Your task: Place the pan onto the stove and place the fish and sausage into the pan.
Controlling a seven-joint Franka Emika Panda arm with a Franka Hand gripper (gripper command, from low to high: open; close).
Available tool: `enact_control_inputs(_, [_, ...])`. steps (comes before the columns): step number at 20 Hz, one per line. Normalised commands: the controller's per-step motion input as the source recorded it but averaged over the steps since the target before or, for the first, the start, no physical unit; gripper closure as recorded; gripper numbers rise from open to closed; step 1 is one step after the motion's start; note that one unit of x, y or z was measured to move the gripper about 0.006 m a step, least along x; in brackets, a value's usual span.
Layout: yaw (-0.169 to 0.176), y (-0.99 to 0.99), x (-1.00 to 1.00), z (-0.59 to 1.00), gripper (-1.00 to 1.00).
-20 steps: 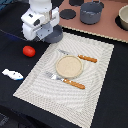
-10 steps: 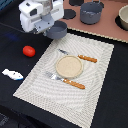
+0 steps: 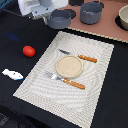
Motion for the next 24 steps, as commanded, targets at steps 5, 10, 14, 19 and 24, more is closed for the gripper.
enact_control_inputs(5, [0.004, 0.75, -0.06, 0.41, 1.00])
enact_control_inputs(10, [0.013, 0.67, 0.04, 0.37, 1.00])
enact_control_inputs(14, [0.035, 0.55, 0.08, 0.04, 1.00])
enact_control_inputs(19, [0.058, 0.53, 0.00, -0.03, 1.00])
enact_control_inputs(24, [0.043, 0.50, 0.17, -0.05, 1.00])
